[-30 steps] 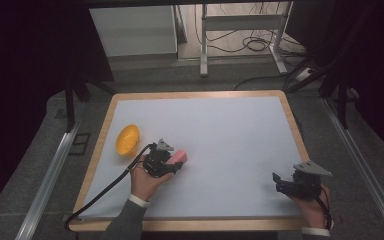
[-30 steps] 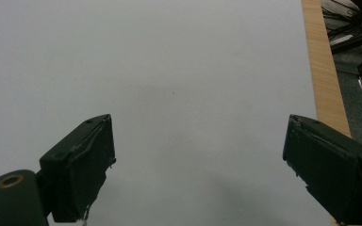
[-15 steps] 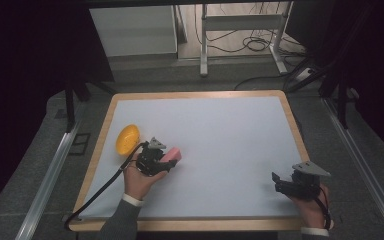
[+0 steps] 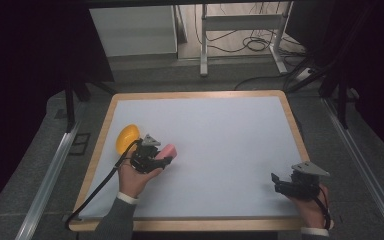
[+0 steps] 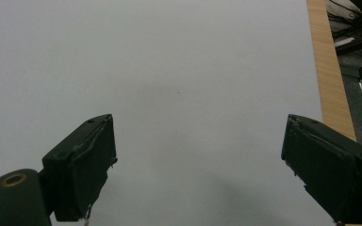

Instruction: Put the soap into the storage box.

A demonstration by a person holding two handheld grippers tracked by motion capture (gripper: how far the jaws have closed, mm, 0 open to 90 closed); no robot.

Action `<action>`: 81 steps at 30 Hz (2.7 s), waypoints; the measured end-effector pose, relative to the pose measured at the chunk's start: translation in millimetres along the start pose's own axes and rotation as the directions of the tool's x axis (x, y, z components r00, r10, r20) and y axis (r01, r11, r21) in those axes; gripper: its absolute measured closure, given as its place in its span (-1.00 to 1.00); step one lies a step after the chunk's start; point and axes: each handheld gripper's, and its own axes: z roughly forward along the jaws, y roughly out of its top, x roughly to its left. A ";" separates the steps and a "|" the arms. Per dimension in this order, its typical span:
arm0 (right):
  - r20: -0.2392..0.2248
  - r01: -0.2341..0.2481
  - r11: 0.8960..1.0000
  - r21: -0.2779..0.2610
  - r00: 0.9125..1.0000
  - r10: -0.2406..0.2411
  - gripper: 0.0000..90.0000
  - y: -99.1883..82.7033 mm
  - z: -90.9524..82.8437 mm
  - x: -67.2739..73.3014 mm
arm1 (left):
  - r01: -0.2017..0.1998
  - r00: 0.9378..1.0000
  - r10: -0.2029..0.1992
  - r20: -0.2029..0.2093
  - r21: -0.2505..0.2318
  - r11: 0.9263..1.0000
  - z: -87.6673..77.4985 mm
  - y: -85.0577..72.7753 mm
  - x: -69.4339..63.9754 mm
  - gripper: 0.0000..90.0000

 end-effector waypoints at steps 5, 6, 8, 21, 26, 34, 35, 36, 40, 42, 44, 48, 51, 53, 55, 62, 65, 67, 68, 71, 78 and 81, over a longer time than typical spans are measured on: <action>0.000 0.002 1.000 0.000 1.000 -0.002 -0.77 0.2 -0.2 0.1 | -0.001 1.000 0.001 -0.009 -0.007 1.000 -4.5 0.8 3.2 0.34; 0.000 0.001 1.000 0.001 1.000 -0.001 -0.77 0.1 -0.1 0.0 | -0.004 1.000 0.004 -0.011 -0.008 1.000 -5.5 1.1 4.3 0.34; 0.001 0.000 1.000 0.003 1.000 0.000 -0.77 -0.1 0.2 -0.3 | -0.003 1.000 0.003 -0.015 -0.008 1.000 -7.2 1.7 6.0 0.34; 0.002 -0.002 1.000 0.007 1.000 0.002 -0.77 -0.2 0.3 -0.5 | 0.031 0.999 -0.032 -0.025 -0.035 0.999 -20.4 2.6 18.6 0.34; -0.002 -0.001 1.000 0.008 1.000 0.001 -0.77 -0.4 1.3 -0.2 | 0.047 0.998 -0.049 -0.039 -0.040 0.998 -26.0 -1.5 27.1 0.34; -0.007 0.003 1.000 0.014 1.000 -0.003 -0.77 0.0 2.0 1.6 | 0.075 0.994 -0.079 -0.069 -0.065 0.995 -33.7 -6.9 38.8 0.34; -0.008 0.002 1.000 0.015 1.000 -0.002 -0.77 -0.1 2.1 1.7 | 0.080 0.994 -0.085 -0.070 -0.067 0.995 -34.6 -7.6 40.3 0.34; -0.008 0.002 1.000 0.015 1.000 -0.002 -0.77 -0.1 2.1 1.7 | 0.080 0.994 -0.085 -0.070 -0.067 0.995 -34.6 -7.6 40.3 0.34; -0.008 -0.005 1.000 0.013 1.000 0.005 -0.77 0.1 1.4 1.1 | 0.094 0.992 -0.100 -0.077 -0.073 0.993 -37.9 -11.3 45.9 0.34; -0.006 -0.006 1.000 0.010 1.000 0.006 -0.77 0.2 1.0 0.5 | 0.097 0.992 -0.102 -0.078 -0.074 0.993 -39.1 -12.1 47.9 0.34; -0.002 -0.009 1.000 0.010 1.000 0.009 -0.77 0.0 1.0 0.2 | 0.101 0.991 -0.107 -0.081 -0.075 0.992 -40.0 -12.7 49.6 0.34; 0.002 -0.012 1.000 0.010 1.000 0.012 -0.77 -0.1 0.9 -0.2 | 0.112 0.989 -0.118 -0.087 -0.074 0.991 -42.8 -14.7 54.5 0.34; 0.003 -0.013 1.000 0.010 1.000 0.013 -0.77 -0.2 1.0 -0.4 | 0.118 0.988 -0.125 -0.092 -0.077 0.990 -45.2 -15.8 57.9 0.34; 0.003 -0.013 1.000 0.014 1.000 0.013 -0.77 -0.3 1.1 -0.1 | 0.122 0.987 -0.129 -0.098 -0.081 0.989 -47.0 -16.5 60.3 0.34; 0.001 -0.012 1.000 0.015 1.000 0.012 -0.77 -0.3 1.3 0.2 | 0.126 0.986 -0.134 -0.103 -0.083 0.988 -48.9 -17.2 62.6 0.34; 0.002 -0.017 1.000 0.013 1.000 0.017 -0.77 -0.6 0.4 -1.0 | 0.148 0.980 -0.159 -0.122 -0.093 0.985 -57.9 -20.9 73.8 0.34; 0.002 -0.017 1.000 0.016 1.000 0.017 -0.77 -0.9 0.9 -0.9 | 0.153 0.978 -0.164 -0.131 -0.096 0.984 -60.3 -20.8 78.2 0.34; 0.005 -0.019 1.000 0.015 1.000 0.019 -0.77 -1.0 1.3 -0.2 | 0.152 0.977 -0.164 -0.135 -0.093 0.984 -60.4 -20.1 80.0 0.34; 0.008 -0.019 1.000 0.013 1.000 0.019 -0.77 -0.9 1.2 0.0 | 0.153 0.977 -0.164 -0.137 -0.092 0.984 -60.5 -19.8 80.8 0.34; 0.012 -0.016 1.000 0.007 1.000 0.016 -0.77 -0.5 0.5 0.7 | 0.157 0.975 -0.169 -0.145 -0.093 0.983 -60.1 -18.8 84.1 0.34; 0.012 -0.020 1.000 0.007 1.000 0.020 -0.77 -1.0 -0.4 -1.7 | 0.166 0.972 -0.178 -0.154 -0.088 0.982 -57.0 -15.6 88.8 0.34; 0.010 -0.019 1.000 0.008 1.000 0.019 -0.77 -0.9 -0.3 -1.5 | 0.167 0.971 -0.178 -0.158 -0.082 0.983 -54.6 -14.1 90.5 0.34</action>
